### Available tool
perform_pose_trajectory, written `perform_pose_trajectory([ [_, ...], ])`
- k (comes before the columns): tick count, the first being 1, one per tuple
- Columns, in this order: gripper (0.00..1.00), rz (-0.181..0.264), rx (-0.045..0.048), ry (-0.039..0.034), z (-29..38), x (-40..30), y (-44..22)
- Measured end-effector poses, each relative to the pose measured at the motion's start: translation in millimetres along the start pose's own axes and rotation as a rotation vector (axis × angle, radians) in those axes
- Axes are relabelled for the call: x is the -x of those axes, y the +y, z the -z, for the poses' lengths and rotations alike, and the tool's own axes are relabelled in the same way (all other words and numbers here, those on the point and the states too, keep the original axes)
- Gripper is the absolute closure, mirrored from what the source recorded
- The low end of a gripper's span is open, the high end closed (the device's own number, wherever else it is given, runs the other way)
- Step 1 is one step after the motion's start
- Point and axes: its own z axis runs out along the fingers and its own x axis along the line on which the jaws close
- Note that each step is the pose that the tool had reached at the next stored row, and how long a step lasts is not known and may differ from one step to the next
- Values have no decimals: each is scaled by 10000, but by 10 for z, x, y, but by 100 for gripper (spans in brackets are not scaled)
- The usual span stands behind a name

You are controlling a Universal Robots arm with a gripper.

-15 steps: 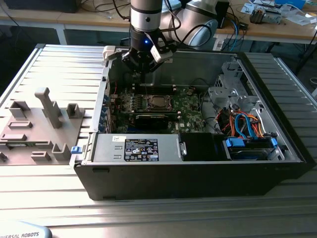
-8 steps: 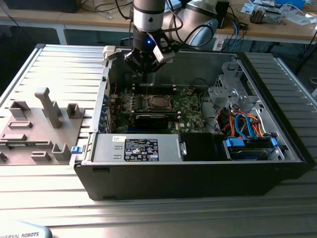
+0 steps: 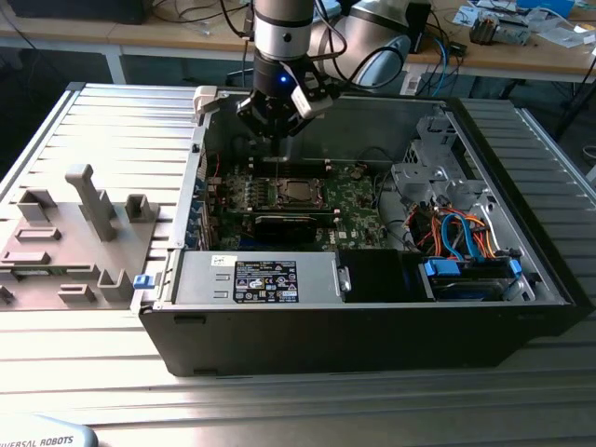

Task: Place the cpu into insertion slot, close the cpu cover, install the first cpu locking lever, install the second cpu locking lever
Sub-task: 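Install the first cpu locking lever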

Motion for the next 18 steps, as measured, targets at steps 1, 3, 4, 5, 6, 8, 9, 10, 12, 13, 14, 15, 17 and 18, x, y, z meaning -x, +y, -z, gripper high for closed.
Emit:
perform_pose_trajectory([
  [1, 89, 0, -1, 0, 0, 2, 0],
  [3, 89, 0, -1, 1, 0, 6, -1],
  [4, 89, 1, -1, 1, 0, 8, -1],
  [5, 89, 0, -1, 1, 0, 11, -1],
  [6, 89, 0, 0, 0, 0, 13, -1],
  [8, 89, 0, -1, 1, 0, 19, -2],
  [9, 89, 0, -1, 0, -1, 21, -2],
  [10, 89, 0, 0, 1, -1, 23, -2],
  [12, 89, 0, 0, 0, -1, 26, -3],
  [13, 89, 0, 0, 1, -1, 28, -3],
  [14, 89, 0, -1, 1, -1, 29, -3],
  [15, 89, 1, 0, 0, -1, 31, -3],
  [17, 89, 0, -1, 1, -1, 36, -3],
  [18, 89, 0, 0, 0, -1, 39, -4],
])
